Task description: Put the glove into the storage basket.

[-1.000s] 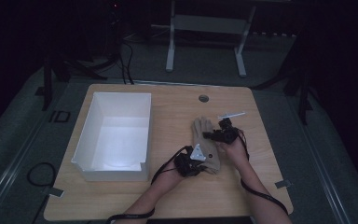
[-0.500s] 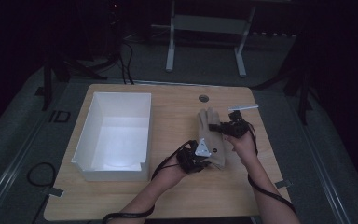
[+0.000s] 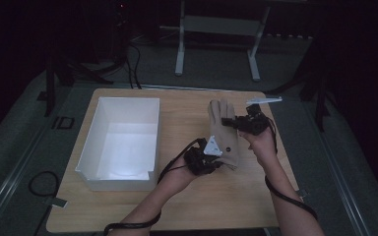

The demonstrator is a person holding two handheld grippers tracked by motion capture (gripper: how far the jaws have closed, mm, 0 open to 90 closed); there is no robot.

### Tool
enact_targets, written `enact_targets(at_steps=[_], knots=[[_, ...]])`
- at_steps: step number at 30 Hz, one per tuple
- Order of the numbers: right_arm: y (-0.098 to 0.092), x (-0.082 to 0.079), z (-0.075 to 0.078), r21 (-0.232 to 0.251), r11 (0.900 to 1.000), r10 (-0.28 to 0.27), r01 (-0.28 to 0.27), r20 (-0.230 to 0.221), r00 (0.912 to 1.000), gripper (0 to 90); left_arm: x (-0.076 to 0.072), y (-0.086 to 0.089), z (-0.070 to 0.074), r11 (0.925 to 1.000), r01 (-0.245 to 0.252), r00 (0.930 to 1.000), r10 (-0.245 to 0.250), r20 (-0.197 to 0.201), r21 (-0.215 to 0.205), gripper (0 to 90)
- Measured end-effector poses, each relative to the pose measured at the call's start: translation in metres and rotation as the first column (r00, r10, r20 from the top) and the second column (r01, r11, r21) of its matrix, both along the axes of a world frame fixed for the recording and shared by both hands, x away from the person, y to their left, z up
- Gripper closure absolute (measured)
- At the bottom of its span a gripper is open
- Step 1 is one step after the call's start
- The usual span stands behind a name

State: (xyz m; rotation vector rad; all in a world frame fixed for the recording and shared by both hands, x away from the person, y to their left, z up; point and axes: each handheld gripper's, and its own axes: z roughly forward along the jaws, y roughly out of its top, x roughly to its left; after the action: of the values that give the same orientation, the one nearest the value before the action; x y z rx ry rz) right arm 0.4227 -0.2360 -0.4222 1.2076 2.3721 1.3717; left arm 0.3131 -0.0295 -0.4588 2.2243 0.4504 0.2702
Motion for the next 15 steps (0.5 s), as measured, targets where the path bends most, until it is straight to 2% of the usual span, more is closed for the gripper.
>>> enact_targets(at_steps=[4, 5, 6, 9, 15], knots=[[0.004, 0.0, 0.015, 0.02, 1.0, 0.003, -0.003, 0.017, 0.9998, 67.3, -0.001, 0.006, 0.017, 0.9999, -0.008, 0.9998, 0.008, 0.019, 0.009, 82.0], [0.004, 0.0, 0.015, 0.02, 1.0, 0.003, -0.003, 0.017, 0.9998, 67.3, -0.001, 0.006, 0.017, 0.9999, -0.008, 0.9998, 0.008, 0.019, 0.009, 82.0], [0.009, 0.0, 0.024, 0.022, 1.0, 0.01, -0.011, 0.027, 0.9996, 67.3, -0.002, 0.01, 0.026, 0.9997, -0.01, 0.9996, 0.01, 0.026, 0.021, 82.0], [0.014, 0.0, 0.031, 0.022, 1.0, 0.012, -0.013, 0.037, 0.9993, 67.3, -0.002, 0.015, 0.034, 0.9992, -0.016, 0.9993, 0.015, 0.036, 0.036, 82.1], [0.027, 0.001, 0.043, 0.043, 0.999, 0.026, -0.028, 0.049, 0.9985, 67.3, -0.003, 0.029, 0.047, 0.9988, -0.029, 0.9988, 0.028, 0.04, 0.039, 82.1]])
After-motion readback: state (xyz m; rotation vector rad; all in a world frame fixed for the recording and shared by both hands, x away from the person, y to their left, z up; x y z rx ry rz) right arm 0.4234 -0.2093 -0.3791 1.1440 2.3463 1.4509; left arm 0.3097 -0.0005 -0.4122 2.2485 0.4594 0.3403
